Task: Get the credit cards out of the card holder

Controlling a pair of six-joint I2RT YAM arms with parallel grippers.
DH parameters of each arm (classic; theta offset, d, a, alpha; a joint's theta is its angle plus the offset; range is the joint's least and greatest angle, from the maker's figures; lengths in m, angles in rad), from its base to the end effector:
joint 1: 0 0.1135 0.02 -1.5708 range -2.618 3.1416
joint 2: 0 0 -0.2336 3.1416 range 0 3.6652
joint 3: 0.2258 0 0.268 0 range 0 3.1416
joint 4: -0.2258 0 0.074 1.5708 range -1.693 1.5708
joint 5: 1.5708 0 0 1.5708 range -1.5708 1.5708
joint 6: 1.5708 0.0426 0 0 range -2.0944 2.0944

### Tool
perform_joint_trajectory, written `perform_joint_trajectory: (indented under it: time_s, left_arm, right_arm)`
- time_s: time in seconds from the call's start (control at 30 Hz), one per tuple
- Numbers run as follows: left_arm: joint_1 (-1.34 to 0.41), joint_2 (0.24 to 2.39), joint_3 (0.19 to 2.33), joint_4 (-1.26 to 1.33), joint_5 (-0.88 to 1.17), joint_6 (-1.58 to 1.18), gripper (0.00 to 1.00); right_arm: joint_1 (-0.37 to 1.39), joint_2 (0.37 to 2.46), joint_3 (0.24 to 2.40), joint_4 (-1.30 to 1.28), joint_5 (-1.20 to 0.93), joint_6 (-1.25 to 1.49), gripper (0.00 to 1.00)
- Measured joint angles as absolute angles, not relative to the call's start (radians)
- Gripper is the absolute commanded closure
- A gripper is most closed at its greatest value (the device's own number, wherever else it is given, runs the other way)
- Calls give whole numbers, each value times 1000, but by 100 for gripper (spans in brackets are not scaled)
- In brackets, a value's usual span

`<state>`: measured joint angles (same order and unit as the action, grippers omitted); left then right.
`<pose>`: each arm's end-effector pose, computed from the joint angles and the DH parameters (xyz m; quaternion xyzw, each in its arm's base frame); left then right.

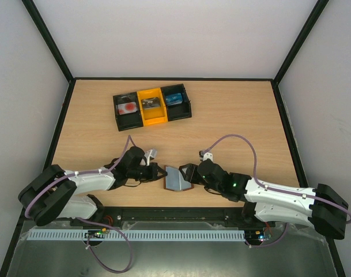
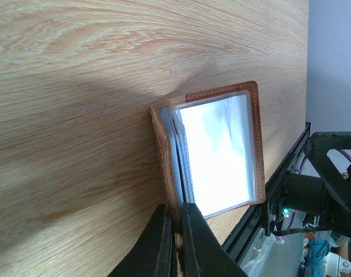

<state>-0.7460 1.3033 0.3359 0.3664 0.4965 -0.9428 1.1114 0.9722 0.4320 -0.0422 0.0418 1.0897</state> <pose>0.1682 -0.1831 0.0947 0.0297 0.8647 -0.4822 0.1376 0.1083 0.2148 0.1595 0.0004 0.8802 0.4144 0.2313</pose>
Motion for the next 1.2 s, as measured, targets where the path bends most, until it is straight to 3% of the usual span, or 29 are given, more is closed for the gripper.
perform_joint_trajectory:
  time_s: [0.3, 0.47, 1.0, 1.2]
  left_arm:
    - [-746, 1274, 336, 349, 485, -944, 98]
    - [-748, 1264, 329, 350, 478, -949, 98]
    - [-752, 1239, 326, 313, 443, -948, 98]
    - [-752, 1239, 326, 298, 431, -937, 98]
  right_arm:
    - [1127, 1084, 468, 6, -28, 1047, 33]
    - [1168, 1202, 468, 93, -70, 1052, 32]
    - [1172, 1369, 467, 204, -126, 1059, 57]
    - [1172, 1365, 467, 199, -125, 1057, 41]
